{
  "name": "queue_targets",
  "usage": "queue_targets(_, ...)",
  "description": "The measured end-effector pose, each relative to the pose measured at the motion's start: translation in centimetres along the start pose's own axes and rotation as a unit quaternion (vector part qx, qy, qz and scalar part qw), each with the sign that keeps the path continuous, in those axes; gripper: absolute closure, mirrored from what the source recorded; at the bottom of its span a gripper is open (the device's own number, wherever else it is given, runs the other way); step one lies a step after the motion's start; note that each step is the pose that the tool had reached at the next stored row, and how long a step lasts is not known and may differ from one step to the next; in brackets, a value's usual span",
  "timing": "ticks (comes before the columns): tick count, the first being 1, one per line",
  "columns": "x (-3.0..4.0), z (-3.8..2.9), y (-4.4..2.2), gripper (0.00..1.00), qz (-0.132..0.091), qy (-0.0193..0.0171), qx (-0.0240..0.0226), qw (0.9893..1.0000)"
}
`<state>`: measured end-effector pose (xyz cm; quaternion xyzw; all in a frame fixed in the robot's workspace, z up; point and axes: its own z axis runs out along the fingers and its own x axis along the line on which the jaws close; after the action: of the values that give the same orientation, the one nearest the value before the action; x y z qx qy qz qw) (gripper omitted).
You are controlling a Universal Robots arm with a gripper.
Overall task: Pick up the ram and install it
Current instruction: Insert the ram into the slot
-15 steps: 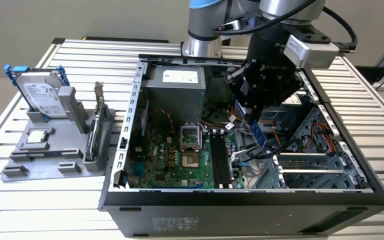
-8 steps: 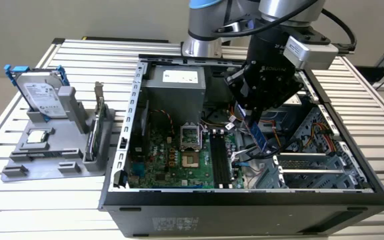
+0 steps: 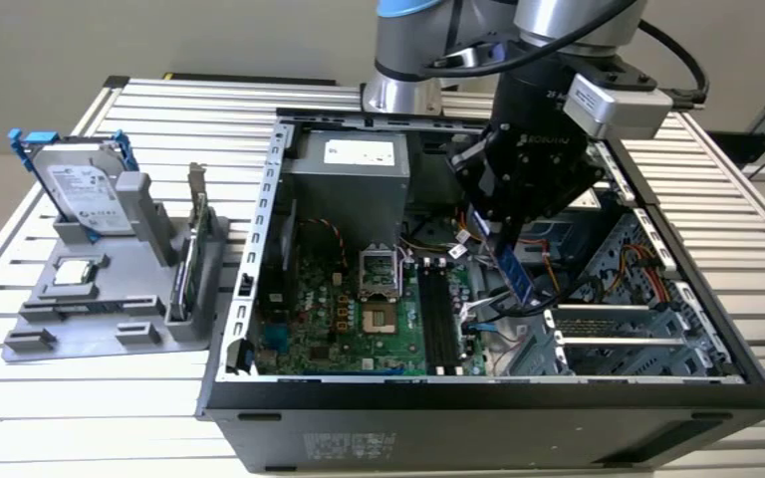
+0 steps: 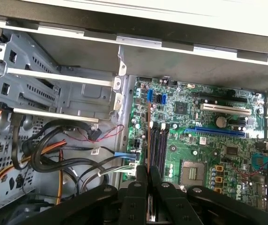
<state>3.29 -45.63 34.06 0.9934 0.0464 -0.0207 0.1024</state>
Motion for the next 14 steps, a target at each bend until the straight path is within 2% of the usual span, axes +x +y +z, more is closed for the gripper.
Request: queue_targets(14, 0.02, 0.4, -0.09, 1.0, 0.0, -0.001, -0.0106, 0.9999)
